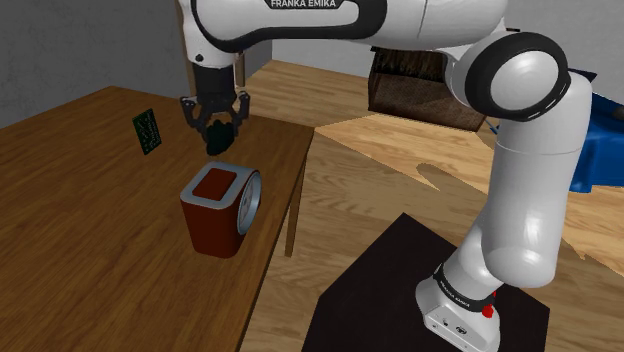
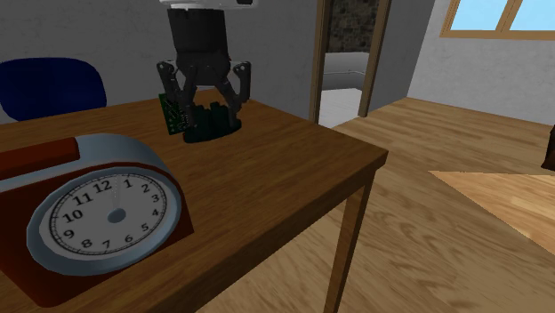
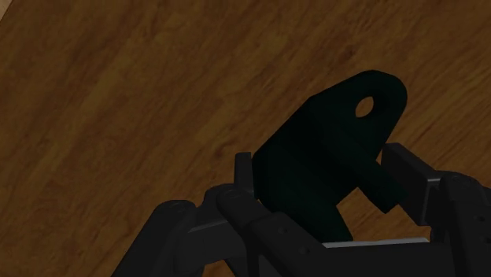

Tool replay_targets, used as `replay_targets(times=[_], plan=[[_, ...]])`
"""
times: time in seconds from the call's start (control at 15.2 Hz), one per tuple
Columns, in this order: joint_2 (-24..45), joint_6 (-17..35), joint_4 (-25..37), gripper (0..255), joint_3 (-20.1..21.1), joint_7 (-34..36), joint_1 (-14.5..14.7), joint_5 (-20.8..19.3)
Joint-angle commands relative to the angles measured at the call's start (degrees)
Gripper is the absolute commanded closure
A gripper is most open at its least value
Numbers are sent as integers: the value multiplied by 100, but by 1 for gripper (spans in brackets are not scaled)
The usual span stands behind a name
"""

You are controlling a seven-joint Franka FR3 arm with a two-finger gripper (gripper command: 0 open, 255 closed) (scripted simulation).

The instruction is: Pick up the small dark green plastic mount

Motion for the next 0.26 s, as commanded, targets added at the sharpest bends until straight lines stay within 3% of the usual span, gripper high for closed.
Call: replay_targets(times=[0.0,0.2], plan=[[18,-184,200,255,4,-1,20,-4],[32,-280,310,255,6,-2,32,-8]])
